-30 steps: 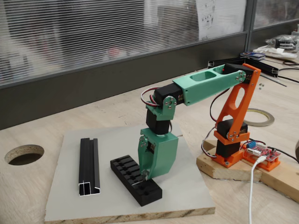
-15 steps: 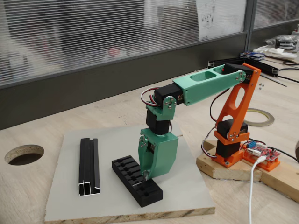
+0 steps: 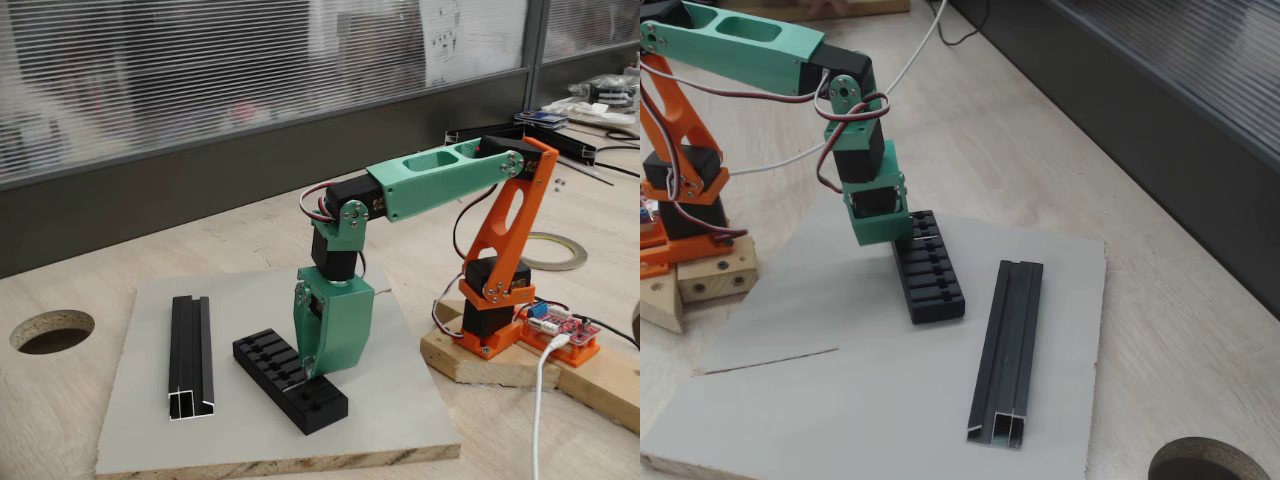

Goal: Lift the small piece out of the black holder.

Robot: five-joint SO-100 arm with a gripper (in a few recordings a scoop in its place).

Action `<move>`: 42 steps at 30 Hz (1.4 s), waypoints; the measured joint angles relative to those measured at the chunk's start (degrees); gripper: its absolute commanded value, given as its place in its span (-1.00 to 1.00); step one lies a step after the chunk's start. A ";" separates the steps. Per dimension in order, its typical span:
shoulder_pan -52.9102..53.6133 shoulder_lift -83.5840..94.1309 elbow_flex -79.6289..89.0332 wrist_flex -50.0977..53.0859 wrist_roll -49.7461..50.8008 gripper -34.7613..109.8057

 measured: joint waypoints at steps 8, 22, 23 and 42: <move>0.00 0.00 0.00 0.00 0.00 -0.47; 0.35 6.77 0.18 0.00 0.00 -0.47; 0.35 6.86 0.18 0.00 0.00 -0.47; 0.35 17.58 0.18 0.00 0.18 -0.47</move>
